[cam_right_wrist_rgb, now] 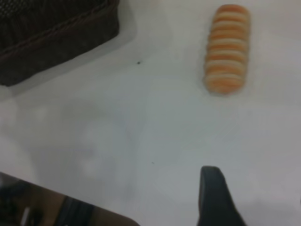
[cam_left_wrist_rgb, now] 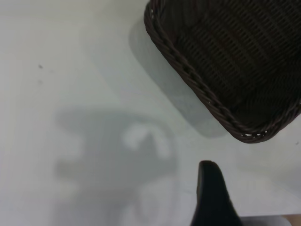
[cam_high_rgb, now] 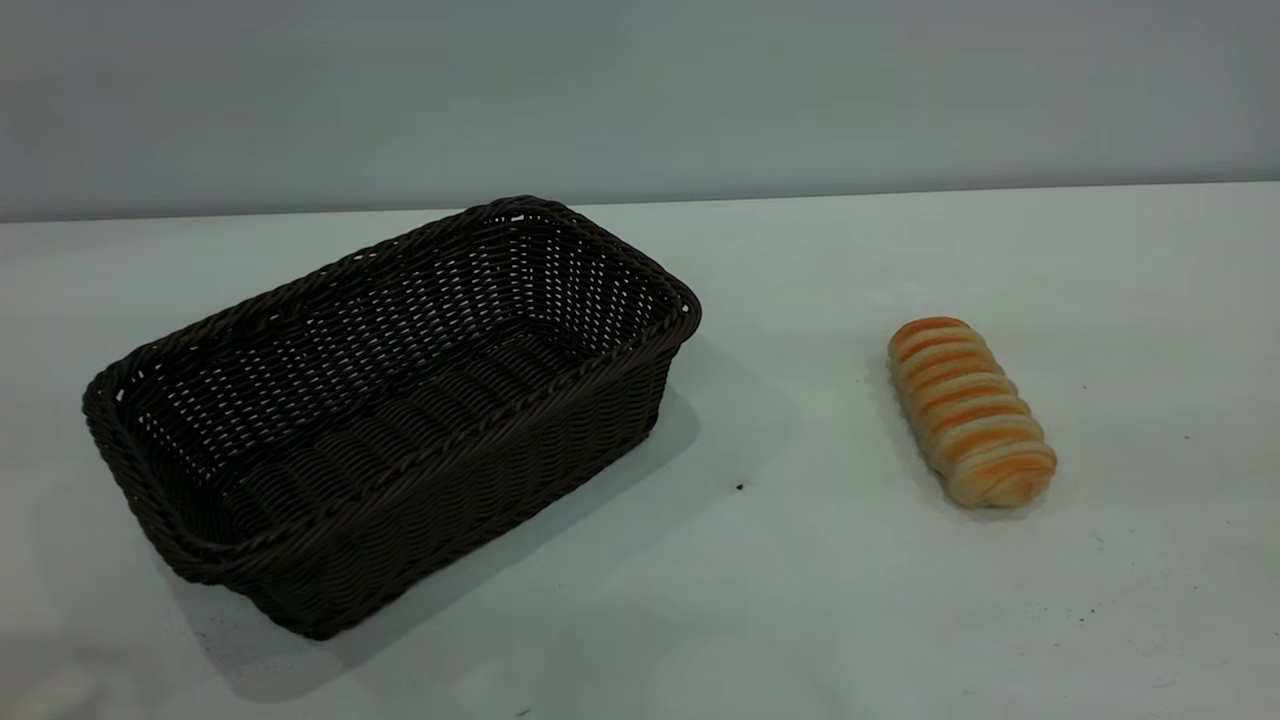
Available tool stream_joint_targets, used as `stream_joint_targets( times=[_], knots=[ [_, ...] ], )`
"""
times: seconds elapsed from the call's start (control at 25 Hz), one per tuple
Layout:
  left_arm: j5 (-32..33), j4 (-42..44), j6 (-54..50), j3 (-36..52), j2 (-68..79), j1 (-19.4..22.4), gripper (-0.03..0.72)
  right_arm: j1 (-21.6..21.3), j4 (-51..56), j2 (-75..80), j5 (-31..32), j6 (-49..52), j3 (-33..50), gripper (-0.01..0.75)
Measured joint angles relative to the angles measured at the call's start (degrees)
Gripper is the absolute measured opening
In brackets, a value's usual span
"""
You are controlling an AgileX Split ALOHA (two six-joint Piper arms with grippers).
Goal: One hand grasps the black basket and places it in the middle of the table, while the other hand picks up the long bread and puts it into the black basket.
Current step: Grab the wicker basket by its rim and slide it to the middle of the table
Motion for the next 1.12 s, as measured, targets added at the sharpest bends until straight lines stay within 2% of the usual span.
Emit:
stream_joint_targets(
  times=[0.08, 0.2, 0.28, 0.36, 0.64, 0.84, 1.0, 1.12],
  knots=[
    [-0.46, -0.56, 0.0, -1.29, 5.01, -1.31, 0.513, 0.0, 1.1, 5.16, -0.76, -1.71, -1.77, 0.414],
    [-2.62, -0.68, -0.58, -2.13, 10.71, -6.58, 0.513, 0.0, 2.26, 10.5, -2.11, -3.06, -2.81, 0.414],
    [-4.39, -0.52, -3.17, -2.29, 13.83, -10.05, 0.506, 0.0, 2.34, 12.64, -2.34, -3.96, -2.87, 0.414],
    [-5.69, 0.83, -7.34, -2.38, 16.81, -11.42, 0.497, 0.0, 2.34, 13.48, -2.65, -4.76, -2.87, 0.414],
    [-7.66, 2.75, -27.39, -2.38, 22.96, -11.43, 0.489, 0.0, 4.37, 13.43, -5.33, -4.82, -2.87, 0.414],
    [-12.22, 5.85, -44.51, -2.5, 27.25, -11.43, 0.489, 0.0, 4.82, 13.27, -6.39, -4.82, -2.87, 0.414],
    [-12.9, 10.13, -54.49, -2.5, 32.36, -11.43, 0.488, 0.0, 4.76, 13.27, -6.51, -4.82, -2.87, 0.414],
    [-15.47, 11.12, -57.71, -2.5, 36.59, -11.43, 0.488, 0.0, 4.72, 13.25, -6.51, -4.82, -2.87, 0.414]
  ],
)
